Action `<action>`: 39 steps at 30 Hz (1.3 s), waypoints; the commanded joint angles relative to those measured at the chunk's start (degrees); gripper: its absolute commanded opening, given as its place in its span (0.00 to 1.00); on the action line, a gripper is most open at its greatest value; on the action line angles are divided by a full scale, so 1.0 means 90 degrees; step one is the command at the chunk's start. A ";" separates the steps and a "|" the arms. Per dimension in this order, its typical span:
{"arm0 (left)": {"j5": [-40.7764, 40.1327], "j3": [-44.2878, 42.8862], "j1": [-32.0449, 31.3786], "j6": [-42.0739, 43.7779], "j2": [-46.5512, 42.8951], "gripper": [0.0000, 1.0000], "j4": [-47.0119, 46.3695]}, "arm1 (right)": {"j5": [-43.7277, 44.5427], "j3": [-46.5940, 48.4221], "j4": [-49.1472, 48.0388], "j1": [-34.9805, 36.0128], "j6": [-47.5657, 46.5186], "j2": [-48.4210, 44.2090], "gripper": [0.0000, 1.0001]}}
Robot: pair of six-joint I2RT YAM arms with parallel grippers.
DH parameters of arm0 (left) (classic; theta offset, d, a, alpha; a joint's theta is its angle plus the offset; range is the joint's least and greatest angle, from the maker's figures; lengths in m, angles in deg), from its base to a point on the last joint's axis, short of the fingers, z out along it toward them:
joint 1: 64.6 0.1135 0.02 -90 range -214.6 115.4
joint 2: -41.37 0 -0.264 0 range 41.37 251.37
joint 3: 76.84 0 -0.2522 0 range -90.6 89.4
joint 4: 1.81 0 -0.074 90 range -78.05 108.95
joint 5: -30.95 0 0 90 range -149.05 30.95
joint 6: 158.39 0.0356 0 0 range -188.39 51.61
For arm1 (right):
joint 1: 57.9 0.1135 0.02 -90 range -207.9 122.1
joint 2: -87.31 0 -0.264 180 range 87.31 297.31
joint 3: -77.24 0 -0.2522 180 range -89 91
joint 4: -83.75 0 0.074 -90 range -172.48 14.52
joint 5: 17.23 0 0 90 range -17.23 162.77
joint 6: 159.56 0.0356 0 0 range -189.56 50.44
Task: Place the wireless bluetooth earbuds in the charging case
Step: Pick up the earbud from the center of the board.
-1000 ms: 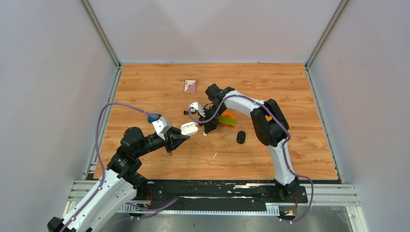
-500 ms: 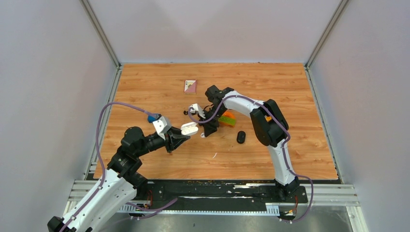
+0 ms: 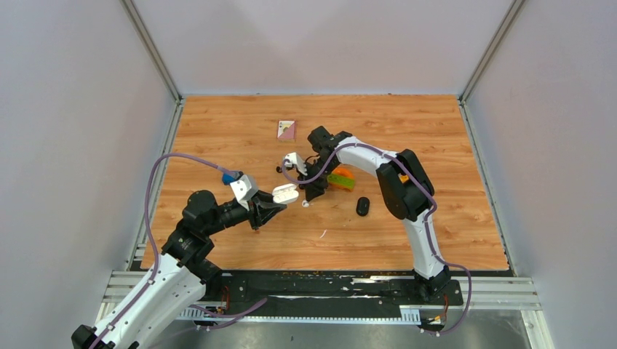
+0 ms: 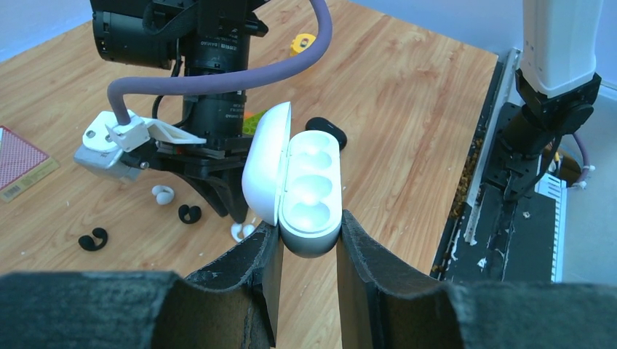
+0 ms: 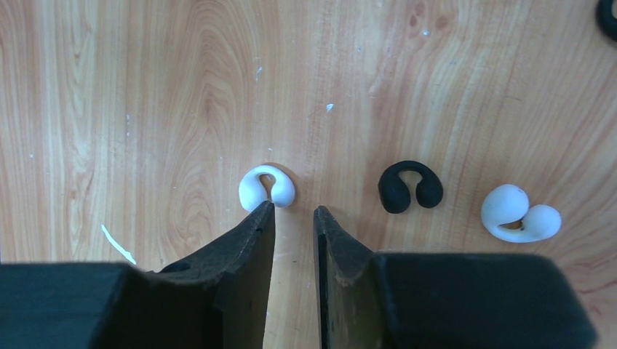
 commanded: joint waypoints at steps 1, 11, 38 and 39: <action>0.0124 0.0025 0.0017 -0.0080 -0.0003 0.00 -0.0318 | 0.0269 -0.0110 -0.0470 0.0052 0.0067 -0.0444 0.29; 0.0120 0.0025 0.0018 -0.0090 -0.0081 0.00 -0.0318 | 0.0522 -0.0908 -0.0614 0.0377 -0.0163 -0.0814 0.36; 0.0198 0.0040 0.0017 -0.0110 -0.0057 0.00 -0.0343 | 0.0686 -0.1138 -0.1460 0.0397 0.1150 -0.0874 0.20; 0.0198 0.0039 0.0017 -0.0110 -0.0048 0.00 -0.0347 | 0.0659 -0.1186 -0.1520 0.0355 0.1245 -0.0930 0.19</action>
